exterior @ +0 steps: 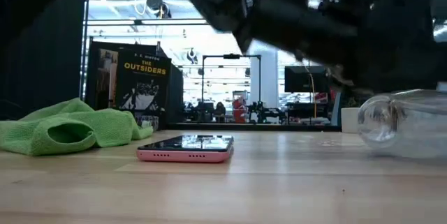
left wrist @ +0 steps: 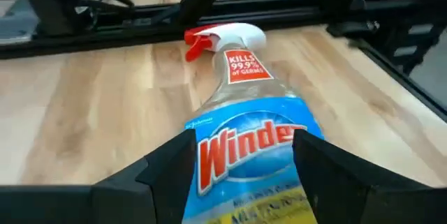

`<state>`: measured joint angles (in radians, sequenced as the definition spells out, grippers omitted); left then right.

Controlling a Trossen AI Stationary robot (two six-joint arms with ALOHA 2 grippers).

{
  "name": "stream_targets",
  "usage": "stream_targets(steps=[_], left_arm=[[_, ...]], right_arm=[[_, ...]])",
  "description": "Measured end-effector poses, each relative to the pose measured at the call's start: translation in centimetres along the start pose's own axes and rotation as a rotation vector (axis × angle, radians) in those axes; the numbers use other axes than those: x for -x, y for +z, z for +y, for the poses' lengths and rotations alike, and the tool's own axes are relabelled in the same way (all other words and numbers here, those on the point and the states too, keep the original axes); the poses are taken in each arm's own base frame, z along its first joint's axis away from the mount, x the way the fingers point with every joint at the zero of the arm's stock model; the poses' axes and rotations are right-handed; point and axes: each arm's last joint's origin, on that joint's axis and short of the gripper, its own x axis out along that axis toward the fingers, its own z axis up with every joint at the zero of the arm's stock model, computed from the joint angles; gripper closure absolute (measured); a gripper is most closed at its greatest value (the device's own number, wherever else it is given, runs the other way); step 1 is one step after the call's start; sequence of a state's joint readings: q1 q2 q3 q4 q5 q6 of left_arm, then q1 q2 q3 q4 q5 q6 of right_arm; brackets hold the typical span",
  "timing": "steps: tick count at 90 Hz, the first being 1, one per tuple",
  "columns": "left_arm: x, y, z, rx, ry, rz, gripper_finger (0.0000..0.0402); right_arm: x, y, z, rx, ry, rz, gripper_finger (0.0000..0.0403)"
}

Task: Apply microfiber cloth
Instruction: Adjust the red spray bottle

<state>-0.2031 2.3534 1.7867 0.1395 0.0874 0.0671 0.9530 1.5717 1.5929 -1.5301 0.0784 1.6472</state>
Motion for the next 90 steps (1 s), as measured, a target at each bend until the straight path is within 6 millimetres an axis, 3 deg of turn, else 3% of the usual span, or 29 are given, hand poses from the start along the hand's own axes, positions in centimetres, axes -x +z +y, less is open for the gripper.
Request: stream_targets(steps=[15, 25, 46, 70, 90], left_arm=[[3.0, 2.9, 0.0, -0.062, 0.012, 0.052, 0.0181], [3.1, 3.4, 0.0, -0.072, 0.016, 0.013, 0.0181], [0.1, 1.8, 0.3, -0.077, 0.009, 0.027, 0.0181], [-1.6, 5.1, 1.2, -0.077, 0.01, -0.046, 0.0181], [-3.6, 3.8, 1.3, -0.094, -0.014, -0.035, 0.0181]], right_arm=[[-2.1, -1.5, 0.6, -0.002, -0.015, -0.054, 0.0117], [-2.8, -2.9, 0.4, -0.007, -0.02, -0.157, 0.0117], [-2.5, -5.1, -0.9, -0.013, -0.025, -0.218, 0.0117], [-2.2, -6.2, -1.6, -0.002, -0.026, -0.227, 0.0117], [-2.2, -6.4, -1.6, -0.004, -0.024, -0.228, 0.0117]])
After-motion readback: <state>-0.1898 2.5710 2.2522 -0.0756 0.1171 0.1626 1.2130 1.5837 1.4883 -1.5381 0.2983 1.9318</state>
